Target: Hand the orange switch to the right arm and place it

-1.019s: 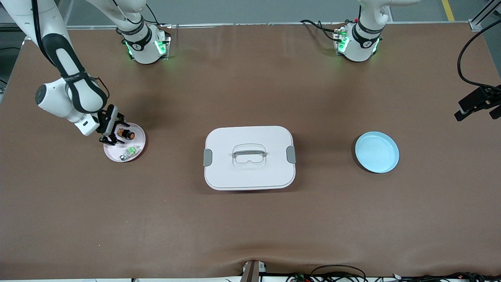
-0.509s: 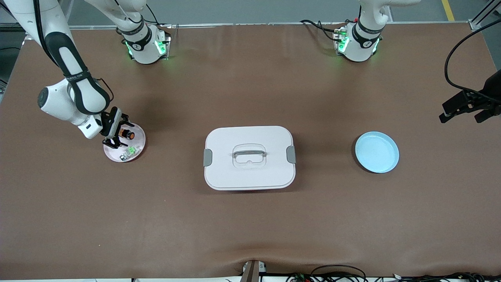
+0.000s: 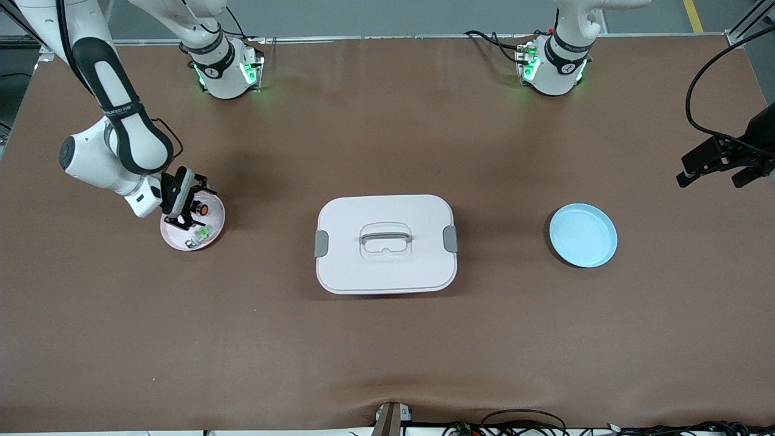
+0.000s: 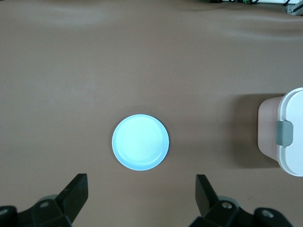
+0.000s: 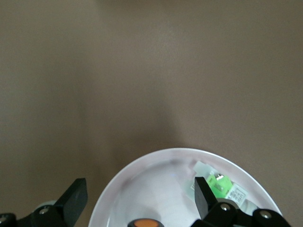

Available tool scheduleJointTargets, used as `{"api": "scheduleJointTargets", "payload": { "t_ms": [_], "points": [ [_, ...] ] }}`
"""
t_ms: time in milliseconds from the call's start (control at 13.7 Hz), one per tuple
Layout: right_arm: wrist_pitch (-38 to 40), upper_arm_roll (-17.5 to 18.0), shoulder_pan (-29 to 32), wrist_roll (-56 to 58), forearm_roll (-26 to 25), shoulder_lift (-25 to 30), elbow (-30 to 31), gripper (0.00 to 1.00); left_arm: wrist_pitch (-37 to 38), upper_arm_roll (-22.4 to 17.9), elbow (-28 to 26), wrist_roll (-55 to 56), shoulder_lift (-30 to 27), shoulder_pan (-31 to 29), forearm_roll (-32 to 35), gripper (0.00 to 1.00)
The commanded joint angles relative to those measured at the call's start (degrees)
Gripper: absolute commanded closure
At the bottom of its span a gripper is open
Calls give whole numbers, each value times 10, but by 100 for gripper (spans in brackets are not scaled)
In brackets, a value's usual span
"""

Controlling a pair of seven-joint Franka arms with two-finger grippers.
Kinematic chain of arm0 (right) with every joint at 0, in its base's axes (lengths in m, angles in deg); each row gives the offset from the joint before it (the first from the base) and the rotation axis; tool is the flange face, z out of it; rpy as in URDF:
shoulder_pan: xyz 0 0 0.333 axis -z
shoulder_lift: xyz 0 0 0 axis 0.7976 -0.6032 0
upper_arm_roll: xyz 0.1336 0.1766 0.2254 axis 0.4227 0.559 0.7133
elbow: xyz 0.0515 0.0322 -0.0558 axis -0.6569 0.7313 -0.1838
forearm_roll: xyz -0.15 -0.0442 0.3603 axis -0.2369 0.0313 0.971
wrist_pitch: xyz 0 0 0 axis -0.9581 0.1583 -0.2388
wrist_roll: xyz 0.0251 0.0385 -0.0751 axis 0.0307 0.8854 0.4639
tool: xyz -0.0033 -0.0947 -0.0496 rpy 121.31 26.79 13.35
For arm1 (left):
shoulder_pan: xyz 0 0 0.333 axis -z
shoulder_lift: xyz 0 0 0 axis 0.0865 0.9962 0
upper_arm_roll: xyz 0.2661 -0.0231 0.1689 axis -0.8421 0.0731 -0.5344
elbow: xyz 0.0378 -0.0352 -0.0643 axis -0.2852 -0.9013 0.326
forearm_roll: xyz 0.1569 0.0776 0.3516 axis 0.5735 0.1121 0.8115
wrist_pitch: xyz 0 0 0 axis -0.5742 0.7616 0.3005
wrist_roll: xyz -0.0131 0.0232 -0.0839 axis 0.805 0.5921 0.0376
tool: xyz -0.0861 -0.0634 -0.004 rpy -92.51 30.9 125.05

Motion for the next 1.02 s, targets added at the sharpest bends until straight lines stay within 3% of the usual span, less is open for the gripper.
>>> {"api": "scheduleJointTargets", "payload": {
  "t_ms": [0,146,437,655,946],
  "points": [
    [29,-4,-11,-113,-57,22,-6,0,18,2,13,-1,-3,-1,13,0],
    [66,-7,-10,-219,-119,26,-29,0,18,3,15,0,-2,2,9,0],
    [200,-10,13,-463,-301,24,-130,0,18,4,14,-1,-1,3,10,0],
    [287,-10,31,-582,-334,19,-202,0,20,19,14,0,-2,-1,14,0],
    [297,-8,27,-671,-381,16,-252,0,21,19,15,0,-2,-1,9,0]
  ]
}}
